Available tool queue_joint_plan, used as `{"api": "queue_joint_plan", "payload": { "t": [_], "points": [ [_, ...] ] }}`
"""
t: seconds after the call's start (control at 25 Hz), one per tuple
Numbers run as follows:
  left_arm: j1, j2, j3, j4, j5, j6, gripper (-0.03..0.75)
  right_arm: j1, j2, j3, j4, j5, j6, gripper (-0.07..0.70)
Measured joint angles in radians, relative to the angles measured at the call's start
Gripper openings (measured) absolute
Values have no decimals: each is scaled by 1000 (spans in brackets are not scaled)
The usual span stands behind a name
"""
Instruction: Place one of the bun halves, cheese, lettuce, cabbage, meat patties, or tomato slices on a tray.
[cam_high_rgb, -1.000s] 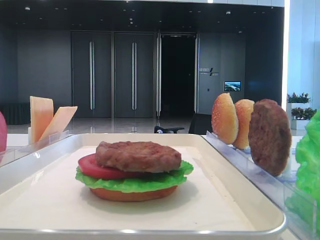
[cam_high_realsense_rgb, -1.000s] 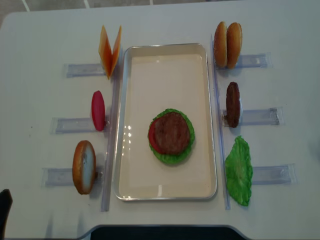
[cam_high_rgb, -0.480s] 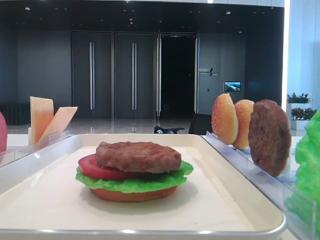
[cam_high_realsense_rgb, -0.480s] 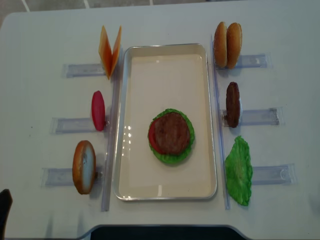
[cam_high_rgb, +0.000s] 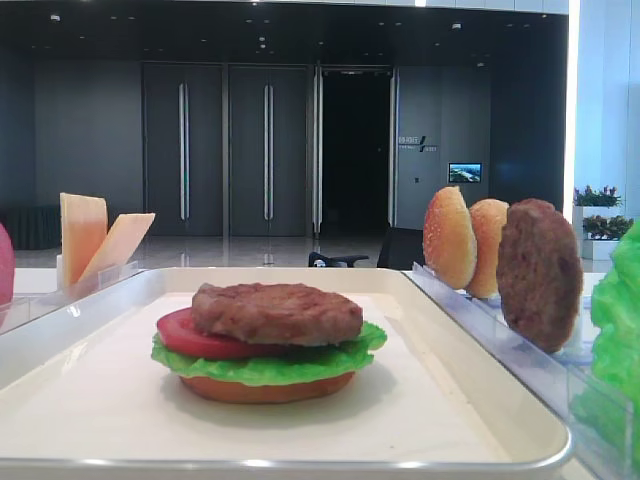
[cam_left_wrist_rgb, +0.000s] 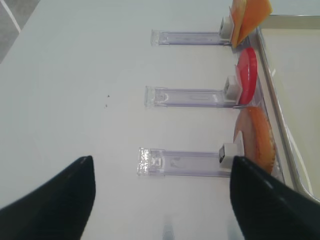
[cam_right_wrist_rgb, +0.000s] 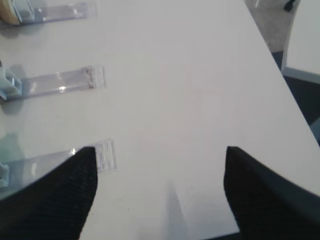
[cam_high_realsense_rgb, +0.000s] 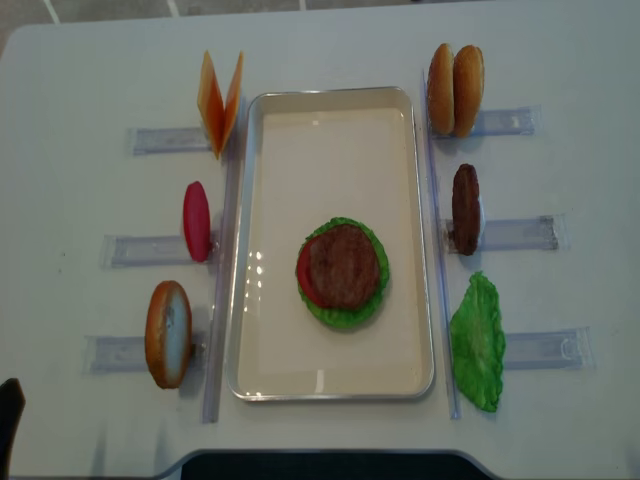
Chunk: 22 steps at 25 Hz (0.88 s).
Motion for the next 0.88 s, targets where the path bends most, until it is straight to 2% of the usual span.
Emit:
{"api": "queue_joint_plan", "payload": {
  "t": [0.2, 0.88],
  "points": [
    [0, 0, 0, 0, 0, 0, 643, 0, -136, 0, 0, -1, 0, 531],
    [0, 0, 0, 0, 0, 0, 643, 0, -143, 1, 0, -4, 0, 531]
  ]
}}
